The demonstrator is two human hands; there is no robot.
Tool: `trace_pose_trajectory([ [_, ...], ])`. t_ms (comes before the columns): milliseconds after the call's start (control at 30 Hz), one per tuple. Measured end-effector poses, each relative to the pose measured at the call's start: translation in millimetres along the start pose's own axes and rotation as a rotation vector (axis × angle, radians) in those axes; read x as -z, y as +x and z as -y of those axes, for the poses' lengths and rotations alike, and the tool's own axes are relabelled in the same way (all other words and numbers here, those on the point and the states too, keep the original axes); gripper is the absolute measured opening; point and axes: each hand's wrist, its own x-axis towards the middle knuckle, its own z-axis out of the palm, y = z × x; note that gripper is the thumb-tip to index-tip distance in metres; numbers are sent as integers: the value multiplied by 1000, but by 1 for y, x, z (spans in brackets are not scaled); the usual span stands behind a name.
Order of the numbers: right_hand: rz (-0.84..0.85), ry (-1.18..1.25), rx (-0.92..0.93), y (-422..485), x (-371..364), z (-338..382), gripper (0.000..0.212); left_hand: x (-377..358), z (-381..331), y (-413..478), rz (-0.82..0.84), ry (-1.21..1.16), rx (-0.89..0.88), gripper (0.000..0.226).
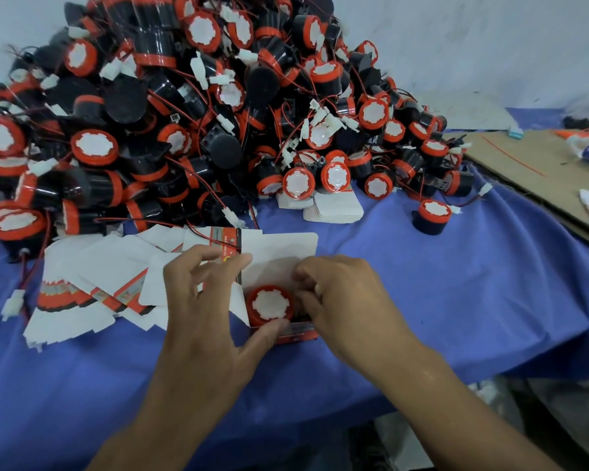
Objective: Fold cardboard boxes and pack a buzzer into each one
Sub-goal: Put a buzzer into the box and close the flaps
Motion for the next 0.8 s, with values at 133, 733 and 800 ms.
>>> trace_pose_trajectory([
  [133,31,-68,45,-1,4,0,11,-5,0,-1,-33,24,-67,70],
  [733,-88,173,-114,-3,12,-24,35,-12,6,-3,115,13,-54,36],
  [800,-106,297,-142,-2,12,-26,23,-13,5,-2,62,33,-7,35],
])
